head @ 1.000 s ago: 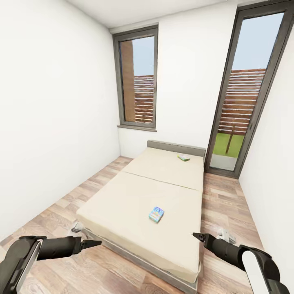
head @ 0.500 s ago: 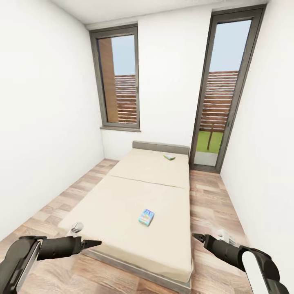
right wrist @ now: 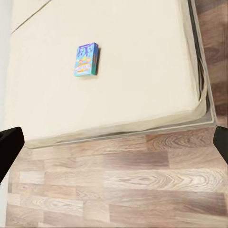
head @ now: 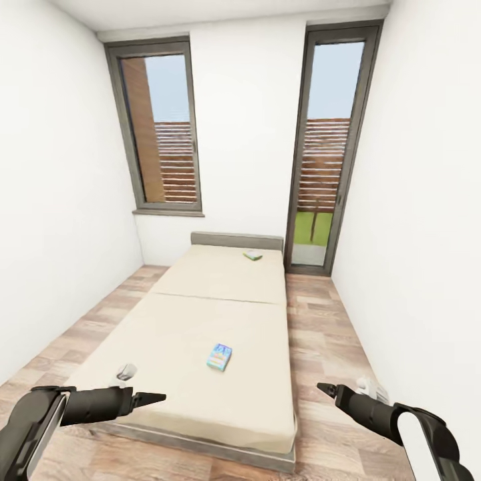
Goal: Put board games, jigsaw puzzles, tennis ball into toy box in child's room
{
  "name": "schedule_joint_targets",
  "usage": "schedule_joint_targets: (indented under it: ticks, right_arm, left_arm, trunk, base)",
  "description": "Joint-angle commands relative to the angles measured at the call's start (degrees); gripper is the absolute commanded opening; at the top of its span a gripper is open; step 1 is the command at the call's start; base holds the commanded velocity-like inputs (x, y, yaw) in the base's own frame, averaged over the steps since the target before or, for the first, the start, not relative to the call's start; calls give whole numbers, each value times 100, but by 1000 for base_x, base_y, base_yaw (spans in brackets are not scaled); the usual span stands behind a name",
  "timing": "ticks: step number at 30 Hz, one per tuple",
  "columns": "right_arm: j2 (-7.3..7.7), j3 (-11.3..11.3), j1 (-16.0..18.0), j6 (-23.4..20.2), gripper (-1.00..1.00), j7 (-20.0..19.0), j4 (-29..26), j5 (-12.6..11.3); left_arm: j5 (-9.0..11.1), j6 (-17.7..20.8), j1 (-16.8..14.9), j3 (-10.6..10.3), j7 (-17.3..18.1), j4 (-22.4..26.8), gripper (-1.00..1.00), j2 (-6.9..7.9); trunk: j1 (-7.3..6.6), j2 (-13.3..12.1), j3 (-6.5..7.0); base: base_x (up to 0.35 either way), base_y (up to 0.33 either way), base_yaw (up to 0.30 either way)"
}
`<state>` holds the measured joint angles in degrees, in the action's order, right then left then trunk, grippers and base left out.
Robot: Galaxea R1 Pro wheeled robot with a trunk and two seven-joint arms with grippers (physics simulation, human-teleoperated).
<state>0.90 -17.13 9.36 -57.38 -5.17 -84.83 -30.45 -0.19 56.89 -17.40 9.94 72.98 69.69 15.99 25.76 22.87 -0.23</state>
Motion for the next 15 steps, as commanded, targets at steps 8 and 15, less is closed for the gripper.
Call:
schedule_joint_targets:
  ticks: [8, 15]
  right_arm:
    - [-2, -9, 5, -28, 100, -54, 45, 48]
    - [-9, -9, 0, 7, 100, -54, 41, 54]
  left_arm:
    - [-6, 59, 0, 7, 23, 1, 100, 1]
    - [-7, 55, 0, 8, 10, 1, 100, 1]
  trunk:
    - [2, 4, -2]
    - [2, 4, -2]
  base:
    - [1, 45, -279]
    - [92, 164, -260]
